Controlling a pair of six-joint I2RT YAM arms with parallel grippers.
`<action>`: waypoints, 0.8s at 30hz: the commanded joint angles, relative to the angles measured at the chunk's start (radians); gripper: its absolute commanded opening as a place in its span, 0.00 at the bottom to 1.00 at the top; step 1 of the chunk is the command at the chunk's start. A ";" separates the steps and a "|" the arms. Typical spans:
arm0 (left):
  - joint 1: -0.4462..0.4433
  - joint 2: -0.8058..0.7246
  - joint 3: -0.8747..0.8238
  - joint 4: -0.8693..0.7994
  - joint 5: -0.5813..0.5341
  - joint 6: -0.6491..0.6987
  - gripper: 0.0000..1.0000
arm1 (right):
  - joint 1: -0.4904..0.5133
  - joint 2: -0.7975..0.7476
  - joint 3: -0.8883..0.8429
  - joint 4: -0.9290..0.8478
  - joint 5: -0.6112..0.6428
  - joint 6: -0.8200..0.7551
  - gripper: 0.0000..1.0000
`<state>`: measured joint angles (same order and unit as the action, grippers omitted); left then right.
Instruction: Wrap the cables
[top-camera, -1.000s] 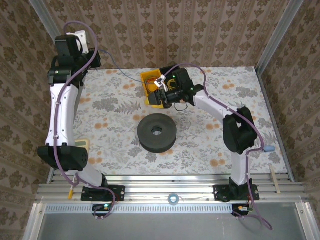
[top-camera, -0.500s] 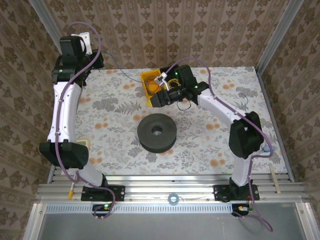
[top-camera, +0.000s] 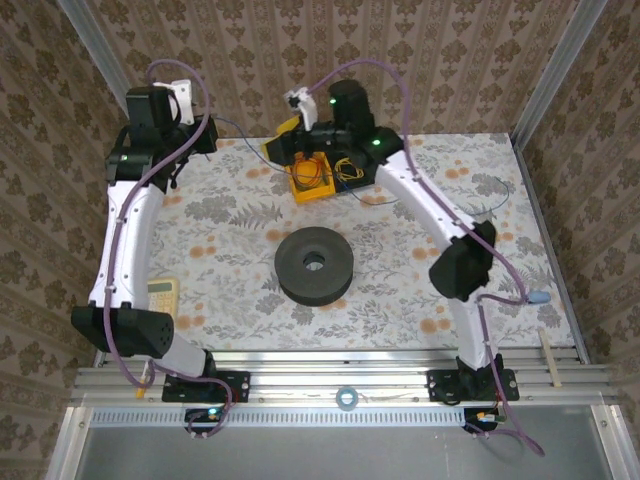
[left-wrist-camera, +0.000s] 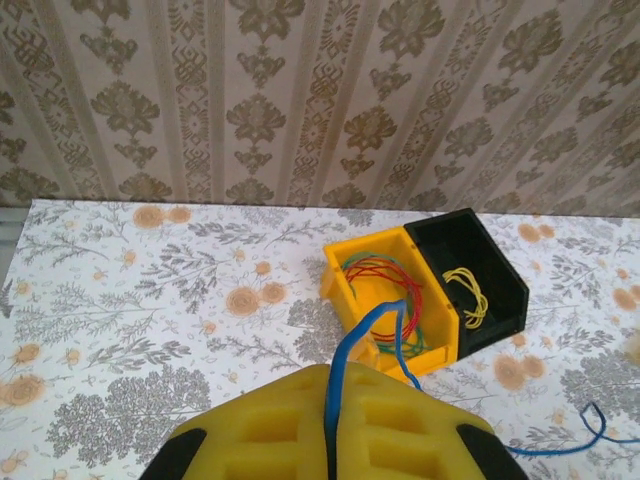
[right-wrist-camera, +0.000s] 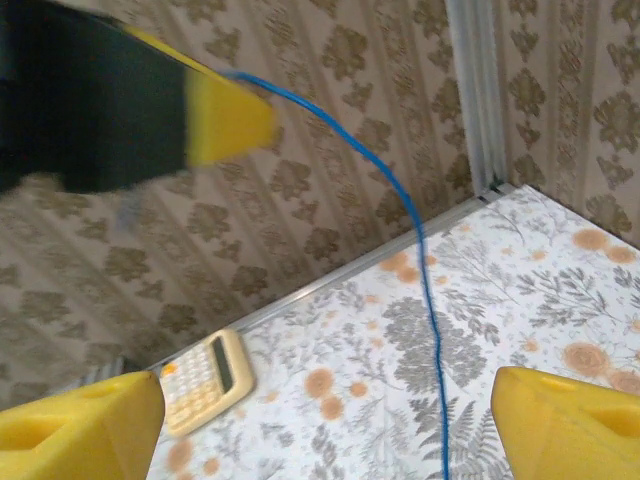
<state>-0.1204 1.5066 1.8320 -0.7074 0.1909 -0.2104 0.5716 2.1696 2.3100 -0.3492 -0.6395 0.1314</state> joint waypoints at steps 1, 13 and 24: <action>-0.004 -0.036 0.005 0.018 0.022 -0.017 0.00 | 0.038 0.115 0.126 -0.084 0.105 -0.047 0.86; -0.003 -0.044 0.040 0.002 0.014 -0.004 0.00 | 0.071 0.196 0.187 -0.183 0.205 -0.088 0.72; 0.026 -0.087 0.020 -0.021 0.000 0.009 0.00 | 0.036 0.191 0.160 -0.147 0.218 -0.040 0.36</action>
<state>-0.1081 1.4666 1.8397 -0.7212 0.1940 -0.2096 0.6228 2.3798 2.4710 -0.5049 -0.4358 0.0677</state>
